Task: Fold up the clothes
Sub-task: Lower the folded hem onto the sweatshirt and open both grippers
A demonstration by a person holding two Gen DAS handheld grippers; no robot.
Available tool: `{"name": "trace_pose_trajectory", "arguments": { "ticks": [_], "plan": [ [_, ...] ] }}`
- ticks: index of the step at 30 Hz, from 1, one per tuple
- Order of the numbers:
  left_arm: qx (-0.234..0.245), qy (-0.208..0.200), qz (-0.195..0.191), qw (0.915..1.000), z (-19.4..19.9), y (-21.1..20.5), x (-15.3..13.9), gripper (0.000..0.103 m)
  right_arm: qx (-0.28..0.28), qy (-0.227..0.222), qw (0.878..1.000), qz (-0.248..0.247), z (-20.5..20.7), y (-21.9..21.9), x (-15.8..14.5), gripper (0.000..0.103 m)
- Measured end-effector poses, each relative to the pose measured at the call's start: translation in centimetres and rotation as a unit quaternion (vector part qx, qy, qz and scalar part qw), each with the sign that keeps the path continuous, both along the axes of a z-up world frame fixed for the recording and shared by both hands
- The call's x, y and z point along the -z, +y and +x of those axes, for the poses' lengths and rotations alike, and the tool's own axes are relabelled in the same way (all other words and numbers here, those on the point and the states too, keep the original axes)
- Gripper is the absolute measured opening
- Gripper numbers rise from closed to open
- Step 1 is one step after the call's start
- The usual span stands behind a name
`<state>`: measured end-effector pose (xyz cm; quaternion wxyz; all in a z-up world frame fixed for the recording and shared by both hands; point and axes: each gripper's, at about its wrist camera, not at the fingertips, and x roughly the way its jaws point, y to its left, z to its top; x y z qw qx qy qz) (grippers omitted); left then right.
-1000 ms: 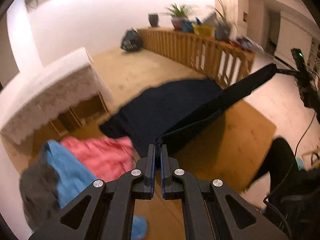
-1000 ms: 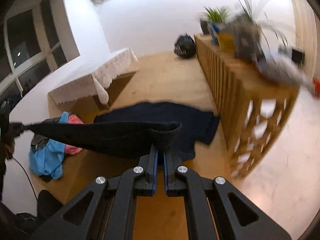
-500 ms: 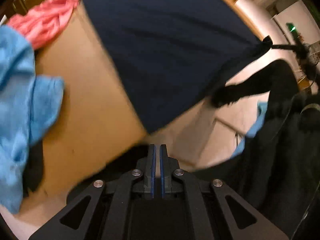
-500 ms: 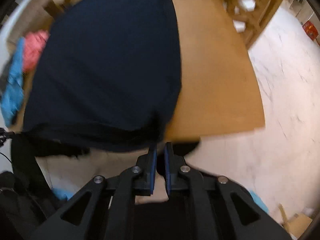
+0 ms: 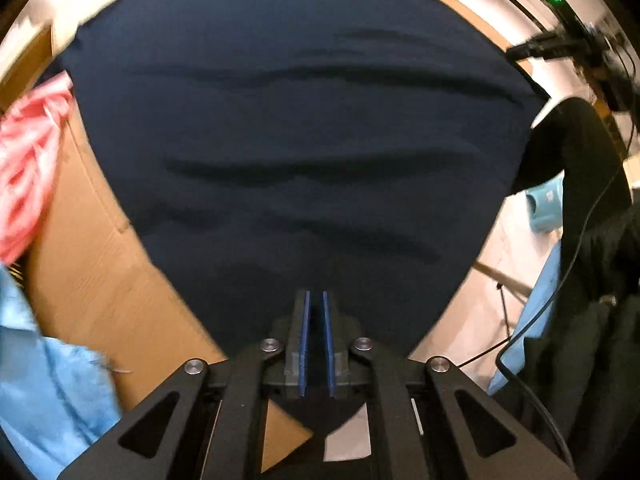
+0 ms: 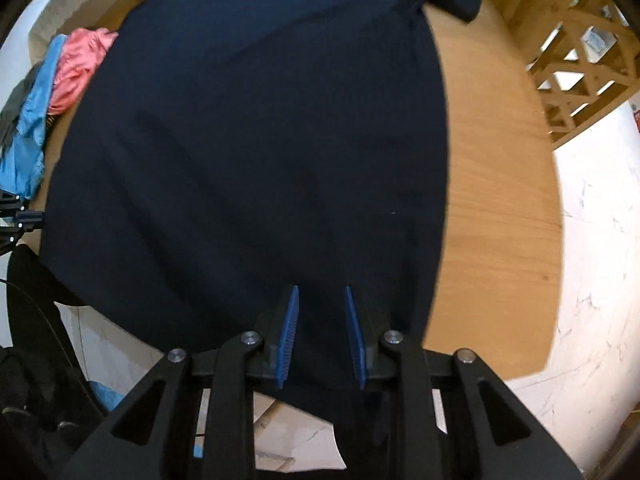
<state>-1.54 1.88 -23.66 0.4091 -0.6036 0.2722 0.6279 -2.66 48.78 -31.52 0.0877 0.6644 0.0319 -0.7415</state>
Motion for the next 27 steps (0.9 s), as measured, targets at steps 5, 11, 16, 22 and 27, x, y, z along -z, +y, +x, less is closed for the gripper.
{"name": "trace_pose_trajectory", "arguments": {
  "ticks": [5,11,16,22,27],
  "plan": [
    [0.005,-0.016,-0.001,0.9999,0.7,-0.9,0.1,0.006,0.004,-0.022,0.999,0.031,-0.1,1.2,1.7,0.026],
    [-0.005,-0.055,0.014,0.9984,2.8,-2.5,-0.7,0.005,0.013,-0.062,0.996,0.064,0.5,3.7,2.2,0.026],
    [-0.031,-0.046,0.034,0.9979,1.7,-2.5,-4.0,0.005,0.037,0.012,0.998,0.052,-3.9,4.8,-1.1,0.026],
    [-0.051,0.020,0.059,0.9968,-4.6,1.9,-5.5,0.004,0.032,0.107,0.993,0.044,-16.0,2.7,-1.2,0.027],
    [-0.039,0.008,0.036,0.9986,-6.2,3.2,-3.9,0.004,0.003,0.099,0.992,0.079,-21.6,1.1,1.0,0.027]
  ]
}}
